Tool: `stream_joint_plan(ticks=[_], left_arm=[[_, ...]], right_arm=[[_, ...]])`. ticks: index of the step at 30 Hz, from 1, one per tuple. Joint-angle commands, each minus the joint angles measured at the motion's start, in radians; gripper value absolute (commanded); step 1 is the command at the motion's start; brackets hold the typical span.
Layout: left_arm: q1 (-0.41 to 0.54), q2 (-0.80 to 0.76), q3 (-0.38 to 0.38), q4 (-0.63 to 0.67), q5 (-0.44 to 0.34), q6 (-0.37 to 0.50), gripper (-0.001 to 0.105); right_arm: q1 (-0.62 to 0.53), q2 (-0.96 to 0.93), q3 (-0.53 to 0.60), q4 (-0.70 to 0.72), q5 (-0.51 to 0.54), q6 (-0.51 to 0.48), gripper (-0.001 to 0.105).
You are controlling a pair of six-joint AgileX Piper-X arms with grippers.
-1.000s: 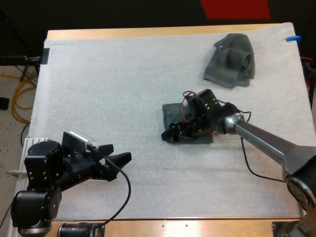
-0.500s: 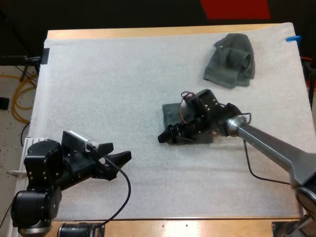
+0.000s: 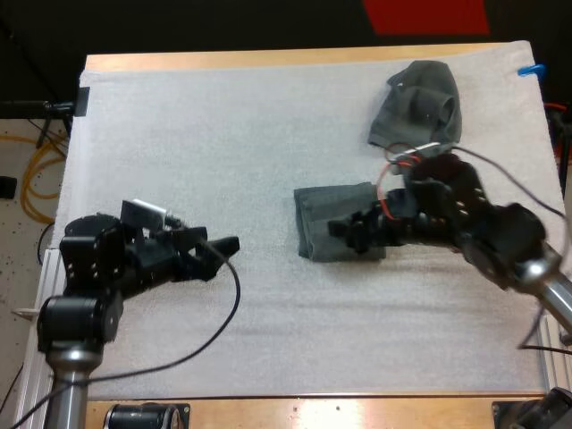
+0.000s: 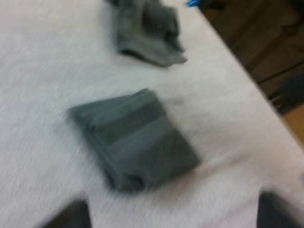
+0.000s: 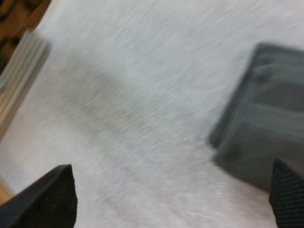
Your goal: Pick towel from pile fold and stack
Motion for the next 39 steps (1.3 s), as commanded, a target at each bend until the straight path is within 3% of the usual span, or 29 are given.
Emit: stream_joint_plan(ticks=[1, 6, 11, 15, 20, 31, 36, 39], left_arm=[[-0.005, 0.027, -0.001, -0.031, -0.033, -0.018, 0.069], [-0.061, 0.136, -0.001, -0.094, -0.071, -0.038, 0.075], [-0.23, 0.28, -0.001, -0.196, -0.254, -0.088, 0.075], [-0.326, 0.413, -0.001, -0.348, -0.345, -0.206, 0.075], [-0.352, 0.598, -0.006, -0.511, -0.347, -0.36, 0.075], [-0.352, 0.876, -0.132, -0.488, -0.288, -0.367, 0.075], [-0.353, 0.979, -0.203, -0.464, -0.145, -0.37, 0.074], [-0.358, 1.0, -0.237, -0.424, -0.161, -0.37, 0.074]], right_arm=[[0.002, -0.041, -0.003, 0.034, 0.044, -0.011, 0.079], [0.002, -0.132, -0.003, 0.089, 0.054, 0.046, 0.079], [0.002, -0.185, -0.003, 0.143, 0.063, 0.073, 0.079], [0.002, -0.199, -0.003, 0.177, 0.072, 0.073, 0.079], [0.002, -0.203, -0.003, 0.235, 0.107, 0.073, 0.079], [0.002, -0.203, -0.003, 0.257, 0.129, 0.073, 0.079], [0.002, -0.203, -0.003, 0.257, 0.149, 0.073, 0.079], [0.002, -0.203, -0.003, 0.257, 0.168, 0.073, 0.079]])
